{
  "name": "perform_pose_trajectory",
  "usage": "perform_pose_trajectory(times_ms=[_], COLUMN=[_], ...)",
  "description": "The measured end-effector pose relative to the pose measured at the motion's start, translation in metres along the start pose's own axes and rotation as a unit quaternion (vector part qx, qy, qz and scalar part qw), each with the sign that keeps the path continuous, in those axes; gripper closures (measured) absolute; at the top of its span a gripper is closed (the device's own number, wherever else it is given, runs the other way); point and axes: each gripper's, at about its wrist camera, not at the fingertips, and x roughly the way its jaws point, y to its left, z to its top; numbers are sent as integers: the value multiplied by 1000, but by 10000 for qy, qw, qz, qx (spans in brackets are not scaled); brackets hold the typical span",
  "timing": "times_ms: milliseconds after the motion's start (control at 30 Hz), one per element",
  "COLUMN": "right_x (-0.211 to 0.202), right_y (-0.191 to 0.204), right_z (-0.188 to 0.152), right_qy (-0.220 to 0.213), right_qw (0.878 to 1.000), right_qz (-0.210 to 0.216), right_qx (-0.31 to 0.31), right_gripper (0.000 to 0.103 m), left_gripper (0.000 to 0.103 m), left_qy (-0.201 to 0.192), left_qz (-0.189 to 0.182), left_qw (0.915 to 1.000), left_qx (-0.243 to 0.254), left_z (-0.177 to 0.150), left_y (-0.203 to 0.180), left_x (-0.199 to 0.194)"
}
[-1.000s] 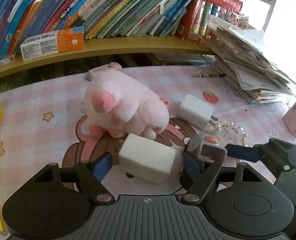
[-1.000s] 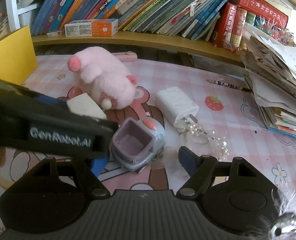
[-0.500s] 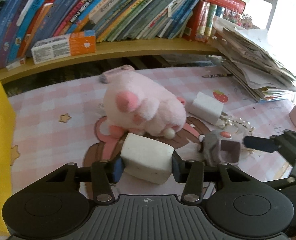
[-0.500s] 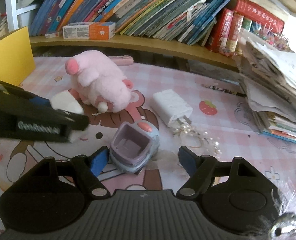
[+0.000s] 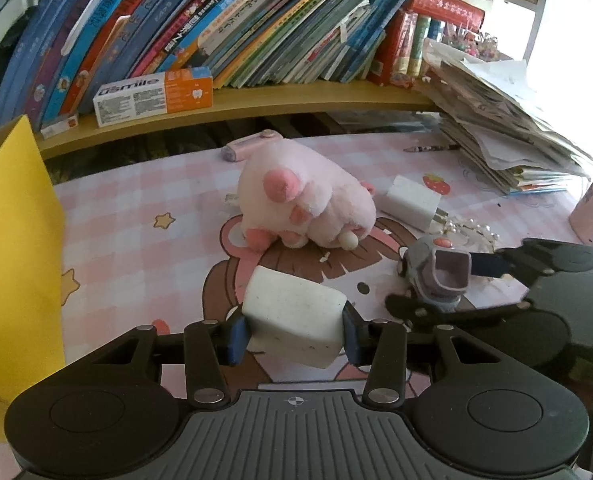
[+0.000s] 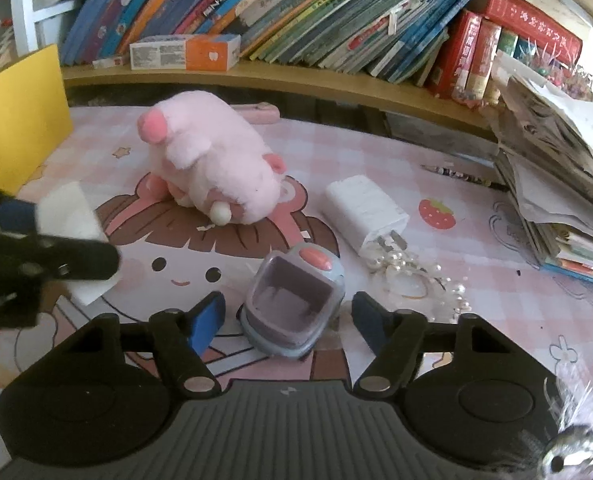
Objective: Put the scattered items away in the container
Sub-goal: 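Close the left gripper on the white cube while the right gripper grasps the lilac toy car, then lift the white cube and toy car and carry both toward the yellow box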
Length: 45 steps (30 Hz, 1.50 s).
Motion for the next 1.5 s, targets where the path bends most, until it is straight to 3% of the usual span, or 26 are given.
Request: perform_pose_trajectory(times_ms=[33,100,933,1000,1267,1500], right_x=[0,-1,-77,-81,-88,-100], right_y=[0,0,29,31,39,46], right_z=[0,0,-34,-35,-44,-45], right_qy=[-7,-7,69,79,250,128], right_qw=[10000,10000,9990,9988,9981,9981], right_qz=[5,18,371,390,487,511], right_qx=[7,-2,-244,-274,-293,-311], right_gripper=[48,49,53,60,60,60], left_gripper=[59,60,60,60,61,61], left_qy=[5,23,-323,-358,-442,-530], left_qz=[7,11,-78,-76,-40,-45], left_qw=[10000,10000,9994,9993,9988,9983], left_qx=[-14,-44,-72,-82,-190,-226], left_z=[-1,-5,-45,-49,-61,-66], left_y=[0,2,-2,-2,1,3], left_x=[-2,-5,-85,-91,-106,-121])
